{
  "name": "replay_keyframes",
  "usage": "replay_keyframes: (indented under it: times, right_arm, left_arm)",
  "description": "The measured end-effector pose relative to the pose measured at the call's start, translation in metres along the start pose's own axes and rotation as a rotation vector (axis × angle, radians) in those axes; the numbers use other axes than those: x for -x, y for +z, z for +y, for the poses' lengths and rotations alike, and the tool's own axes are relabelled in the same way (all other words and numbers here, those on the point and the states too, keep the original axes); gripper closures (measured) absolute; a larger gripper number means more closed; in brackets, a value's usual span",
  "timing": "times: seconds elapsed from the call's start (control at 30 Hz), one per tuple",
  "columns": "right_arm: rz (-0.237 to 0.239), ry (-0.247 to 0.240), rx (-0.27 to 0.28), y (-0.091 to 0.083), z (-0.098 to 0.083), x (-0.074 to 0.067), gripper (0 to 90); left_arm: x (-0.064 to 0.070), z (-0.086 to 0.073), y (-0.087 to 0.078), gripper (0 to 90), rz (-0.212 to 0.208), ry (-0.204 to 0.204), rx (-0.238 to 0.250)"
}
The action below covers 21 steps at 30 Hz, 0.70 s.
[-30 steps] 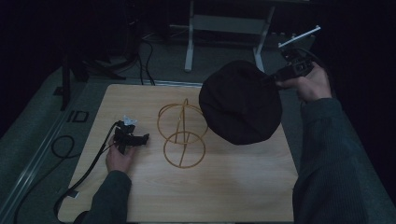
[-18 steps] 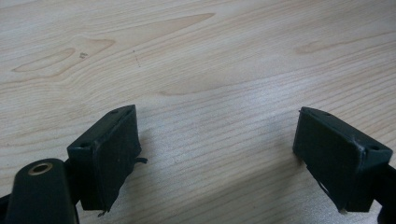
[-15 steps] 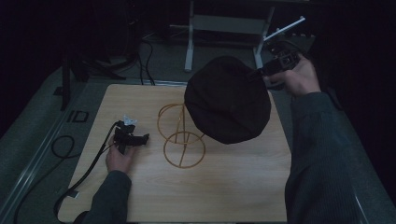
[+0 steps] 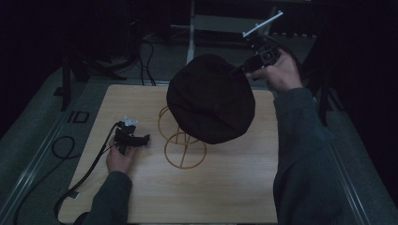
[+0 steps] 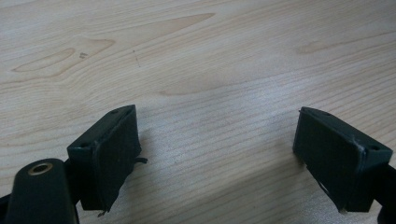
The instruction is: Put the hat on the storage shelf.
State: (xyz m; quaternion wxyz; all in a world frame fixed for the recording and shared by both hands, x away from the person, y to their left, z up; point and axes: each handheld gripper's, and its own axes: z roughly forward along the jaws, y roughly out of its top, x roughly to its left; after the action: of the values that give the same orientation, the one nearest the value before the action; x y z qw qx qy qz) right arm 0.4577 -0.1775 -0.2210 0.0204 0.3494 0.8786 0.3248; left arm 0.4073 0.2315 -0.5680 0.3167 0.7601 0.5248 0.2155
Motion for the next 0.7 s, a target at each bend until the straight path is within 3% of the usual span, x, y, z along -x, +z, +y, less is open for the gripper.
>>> replay_keyframes:
  times: [0.43,0.7]
  right_arm:
    - [0.030,-0.043,-0.027,0.030,0.022,-0.025,78.9]
    - [0.041,-0.037,-0.040,0.051,0.029,-0.032,78.7]
  left_arm:
    - [0.000,0.000,0.000,14.1,0.001,-0.001,0.002]
    - [0.000,0.000,0.000,14.1,0.000,-0.001,0.001]
